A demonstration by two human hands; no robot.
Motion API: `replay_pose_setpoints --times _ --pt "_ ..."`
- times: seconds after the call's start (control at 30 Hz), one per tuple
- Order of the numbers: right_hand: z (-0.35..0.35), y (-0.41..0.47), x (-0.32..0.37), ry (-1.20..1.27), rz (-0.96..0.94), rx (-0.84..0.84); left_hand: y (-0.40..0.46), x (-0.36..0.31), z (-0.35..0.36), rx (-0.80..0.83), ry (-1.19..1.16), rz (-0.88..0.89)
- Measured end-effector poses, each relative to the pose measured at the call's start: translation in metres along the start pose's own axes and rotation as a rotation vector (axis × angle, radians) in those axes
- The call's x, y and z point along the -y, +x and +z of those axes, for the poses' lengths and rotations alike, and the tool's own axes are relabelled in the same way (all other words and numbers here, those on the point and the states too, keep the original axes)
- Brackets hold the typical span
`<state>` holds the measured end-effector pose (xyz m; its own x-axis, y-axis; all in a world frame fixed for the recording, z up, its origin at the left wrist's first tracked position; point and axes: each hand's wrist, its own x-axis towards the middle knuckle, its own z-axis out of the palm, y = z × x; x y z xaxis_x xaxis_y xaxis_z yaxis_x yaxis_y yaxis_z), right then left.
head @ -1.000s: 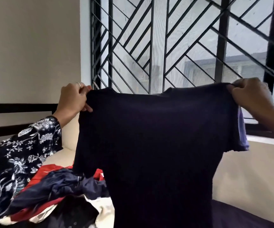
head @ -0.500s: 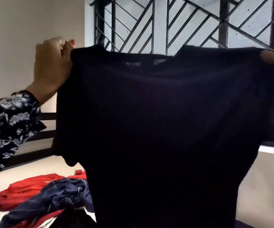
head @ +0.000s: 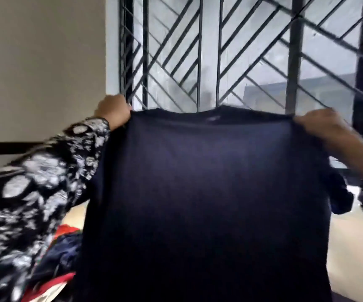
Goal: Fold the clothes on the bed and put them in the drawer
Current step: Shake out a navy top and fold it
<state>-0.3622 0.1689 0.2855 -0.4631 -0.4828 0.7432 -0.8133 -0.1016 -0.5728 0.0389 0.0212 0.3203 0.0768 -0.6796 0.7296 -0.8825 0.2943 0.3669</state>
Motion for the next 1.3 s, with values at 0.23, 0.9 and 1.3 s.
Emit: replay_pose_setpoints --times 0.23,0.9,1.3 --pt "0.131 -0.11 -0.164 -0.055 0.434 0.255 -0.131 0.068 0.192 0.38 -0.05 -0.167" --pt "0.275 -0.267 -0.306 -0.265 0.287 0.526 -0.278 0.145 0.4 0.76 -0.151 0.109" --pt "0.362 -0.407 -0.128 0.152 -0.338 1.031 -0.422 0.197 0.221 0.443 -0.196 -0.234"
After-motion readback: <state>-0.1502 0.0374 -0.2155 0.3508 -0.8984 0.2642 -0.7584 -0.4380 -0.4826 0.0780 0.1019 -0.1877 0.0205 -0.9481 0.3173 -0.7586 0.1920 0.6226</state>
